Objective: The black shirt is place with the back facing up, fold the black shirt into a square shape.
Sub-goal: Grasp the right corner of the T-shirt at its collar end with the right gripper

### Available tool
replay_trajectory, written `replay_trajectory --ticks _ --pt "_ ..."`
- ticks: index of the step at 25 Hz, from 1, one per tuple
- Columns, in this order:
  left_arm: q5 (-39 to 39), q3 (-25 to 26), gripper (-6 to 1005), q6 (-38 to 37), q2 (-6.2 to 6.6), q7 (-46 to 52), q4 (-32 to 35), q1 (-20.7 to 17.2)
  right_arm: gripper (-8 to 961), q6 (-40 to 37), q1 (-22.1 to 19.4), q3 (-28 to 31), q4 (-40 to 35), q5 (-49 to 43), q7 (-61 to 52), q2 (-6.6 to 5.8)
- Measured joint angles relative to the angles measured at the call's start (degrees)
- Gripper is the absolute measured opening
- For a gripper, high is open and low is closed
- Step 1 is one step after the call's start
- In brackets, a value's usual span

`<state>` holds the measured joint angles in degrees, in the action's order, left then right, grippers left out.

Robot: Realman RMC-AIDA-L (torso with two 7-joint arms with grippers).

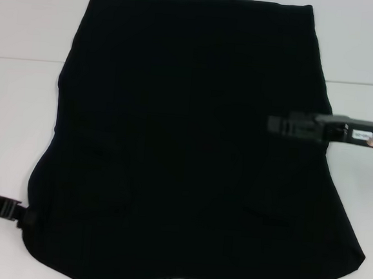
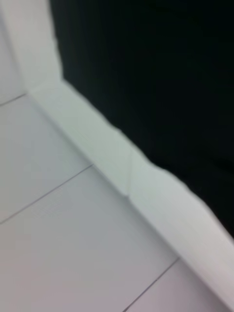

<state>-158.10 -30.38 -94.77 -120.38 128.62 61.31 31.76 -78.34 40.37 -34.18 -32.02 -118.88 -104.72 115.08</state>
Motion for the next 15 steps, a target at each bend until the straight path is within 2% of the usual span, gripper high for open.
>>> replay_trajectory --ticks 4,10,13,15 --pt "4.0 0.7 53 -1.3 0.15 -0.7 -0.6 -0.1 942 -2.5 -0.9 -0.1 -0.4 -6.2 -8.6 -2.5" --pt "7.9 3.9 54 -2.1 0.61 -3.5 -3.2 -0.2 918 -8.9 -5.1 0.1 -0.7 -9.0 -18.2 -7.67" --pt "8.3 4.6 54 -2.2 0.74 -4.0 -3.9 -0.2 882 -11.4 -7.0 0.0 -0.8 -10.3 -20.5 -9.59" --pt "8.6 4.7 54 -2.2 0.76 -4.1 -4.1 -0.2 879 -12.4 -8.2 0.2 -1.2 -12.0 -21.5 -10.38"
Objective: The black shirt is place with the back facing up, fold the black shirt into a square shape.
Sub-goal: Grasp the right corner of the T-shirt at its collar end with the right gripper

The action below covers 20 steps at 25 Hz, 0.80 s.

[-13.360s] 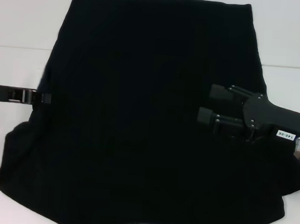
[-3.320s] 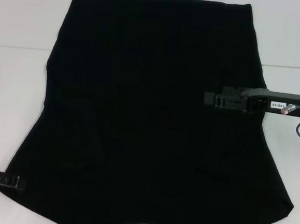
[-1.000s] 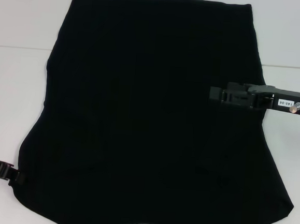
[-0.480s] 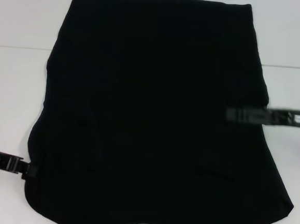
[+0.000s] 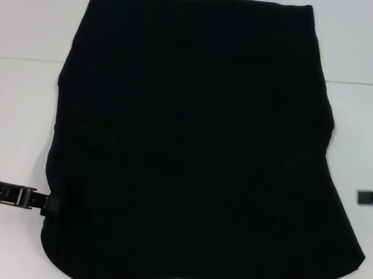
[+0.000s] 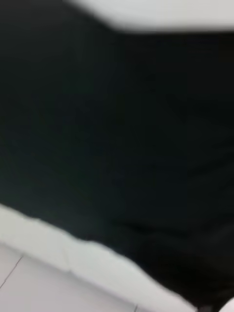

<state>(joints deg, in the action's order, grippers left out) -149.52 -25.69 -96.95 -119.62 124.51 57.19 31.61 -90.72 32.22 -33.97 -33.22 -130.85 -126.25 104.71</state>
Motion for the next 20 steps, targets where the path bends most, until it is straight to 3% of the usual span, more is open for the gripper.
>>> replay_trajectory --ticks 6,20 --pt "0.2 0.0 53 0.3 -0.15 -0.1 -0.2 -0.2 870 -0.3 -1.8 -0.1 -1.1 -3.9 -0.6 -0.37" --pt "0.2 -0.1 53 0.7 -0.18 -0.6 -0.8 -0.3 865 0.8 1.0 -0.7 -0.1 -10.5 0.6 2.55"
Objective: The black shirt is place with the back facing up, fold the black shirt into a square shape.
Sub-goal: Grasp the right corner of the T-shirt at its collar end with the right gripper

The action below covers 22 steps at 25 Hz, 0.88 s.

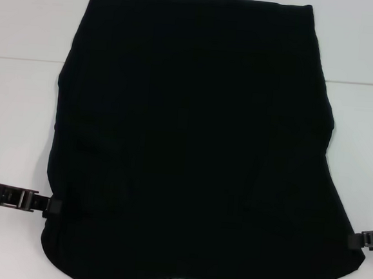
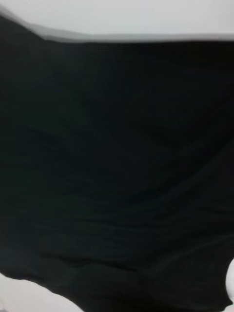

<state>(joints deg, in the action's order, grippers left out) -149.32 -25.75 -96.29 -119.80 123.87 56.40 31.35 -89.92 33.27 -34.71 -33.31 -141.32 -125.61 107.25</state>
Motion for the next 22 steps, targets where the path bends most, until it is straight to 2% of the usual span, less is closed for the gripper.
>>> replay_trajectory --ticks 16,22 --pt "0.1 0.0 54 0.1 0.07 -0.1 0.0 0.3 862 0.9 1.5 -0.1 0.0 -2.8 -0.4 1.65" --pt "0.1 0.0 54 0.1 0.18 -0.1 0.0 0.5 861 0.6 2.3 -0.2 0.0 -3.1 -0.4 2.76"
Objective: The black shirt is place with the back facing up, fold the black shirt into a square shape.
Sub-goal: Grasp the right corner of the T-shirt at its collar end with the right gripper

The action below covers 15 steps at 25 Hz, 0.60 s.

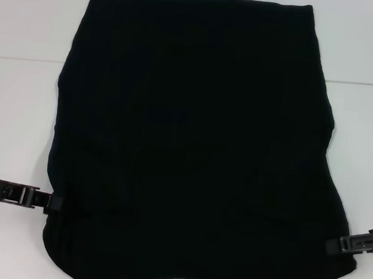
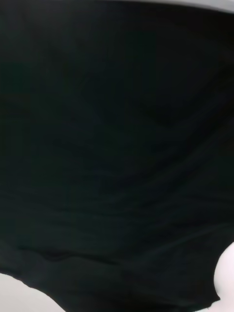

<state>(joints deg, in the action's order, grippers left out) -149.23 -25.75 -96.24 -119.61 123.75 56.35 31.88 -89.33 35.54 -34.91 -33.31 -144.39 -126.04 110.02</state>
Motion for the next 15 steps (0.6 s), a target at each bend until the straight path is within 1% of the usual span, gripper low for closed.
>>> replay_trajectory --ticks 8,15 --pt "0.0 -0.1 53 0.1 0.0 -0.1 0.0 0.2 859 -1.6 1.1 -0.2 0.0 0.2 0.3 0.92" --pt "0.0 -0.2 53 0.2 -0.01 -0.1 -0.1 0.3 857 -1.7 1.5 -0.7 -0.2 0.1 0.1 0.99"
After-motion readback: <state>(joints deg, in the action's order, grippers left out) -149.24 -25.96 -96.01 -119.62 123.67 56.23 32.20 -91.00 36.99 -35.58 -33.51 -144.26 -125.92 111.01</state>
